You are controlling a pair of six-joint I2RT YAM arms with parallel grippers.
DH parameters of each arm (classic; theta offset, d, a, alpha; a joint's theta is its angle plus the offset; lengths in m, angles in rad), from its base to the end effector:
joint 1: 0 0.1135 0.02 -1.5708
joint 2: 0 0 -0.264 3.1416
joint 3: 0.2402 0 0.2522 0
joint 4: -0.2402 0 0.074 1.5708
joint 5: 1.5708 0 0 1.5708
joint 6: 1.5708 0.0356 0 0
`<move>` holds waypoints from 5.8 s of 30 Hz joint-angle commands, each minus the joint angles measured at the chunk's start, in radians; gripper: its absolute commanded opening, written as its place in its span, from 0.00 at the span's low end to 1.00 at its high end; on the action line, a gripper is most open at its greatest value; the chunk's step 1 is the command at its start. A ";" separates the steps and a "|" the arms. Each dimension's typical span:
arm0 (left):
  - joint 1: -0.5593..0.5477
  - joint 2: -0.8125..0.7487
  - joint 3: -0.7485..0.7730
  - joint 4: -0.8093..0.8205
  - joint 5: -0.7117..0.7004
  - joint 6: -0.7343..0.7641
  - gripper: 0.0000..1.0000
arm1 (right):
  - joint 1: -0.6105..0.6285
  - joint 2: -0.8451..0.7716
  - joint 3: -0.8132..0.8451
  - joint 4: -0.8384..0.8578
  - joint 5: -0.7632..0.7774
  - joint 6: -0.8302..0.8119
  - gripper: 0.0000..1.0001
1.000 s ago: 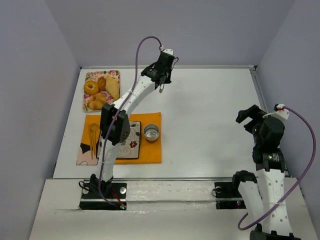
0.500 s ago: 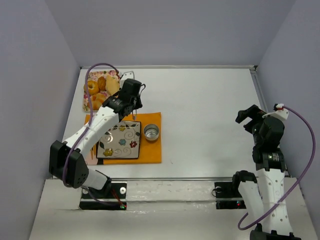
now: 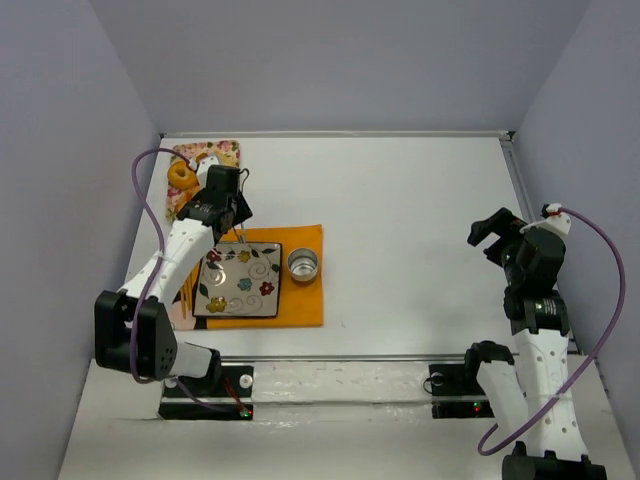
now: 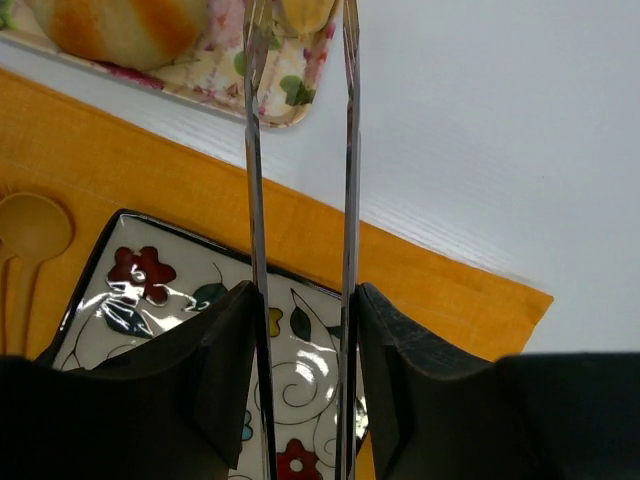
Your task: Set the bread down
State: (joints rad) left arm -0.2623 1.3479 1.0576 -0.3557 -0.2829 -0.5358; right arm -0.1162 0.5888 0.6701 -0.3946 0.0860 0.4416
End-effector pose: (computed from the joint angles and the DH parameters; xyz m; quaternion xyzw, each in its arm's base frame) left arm 0.2922 -0.0682 0.2932 -0.1831 0.8692 -0.0553 0.4560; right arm 0.1425 -0.0197 0.3061 0.2468 0.7698 0.0609 0.5855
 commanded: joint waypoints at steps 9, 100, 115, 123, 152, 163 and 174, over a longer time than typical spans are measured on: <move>0.037 0.158 0.125 0.046 -0.001 0.036 0.62 | 0.006 -0.012 0.011 0.039 0.009 -0.017 1.00; -0.063 -0.644 -0.165 -0.781 0.352 -0.210 0.77 | 0.006 0.036 -0.014 0.085 -0.011 -0.017 1.00; -0.063 -0.535 0.266 -0.782 0.226 -0.150 0.58 | 0.006 0.045 -0.012 0.085 0.001 -0.012 1.00; -0.063 -0.444 0.457 -0.714 0.157 -0.141 0.55 | 0.006 0.040 -0.014 0.085 0.009 -0.012 1.00; -0.086 0.743 0.820 0.170 0.039 0.088 0.62 | 0.006 0.037 -0.020 0.097 -0.034 -0.024 1.00; -0.064 0.916 0.917 -0.025 0.099 0.094 0.80 | 0.006 0.029 -0.024 0.094 -0.025 -0.026 1.00; -0.075 0.620 0.843 -0.094 0.064 0.111 0.99 | 0.006 0.019 -0.024 0.092 -0.029 -0.026 1.00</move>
State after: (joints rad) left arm -0.3279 2.2143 1.9076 -0.4389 -0.1867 -0.4438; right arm -0.1162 0.6212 0.6533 -0.3496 0.0628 0.4351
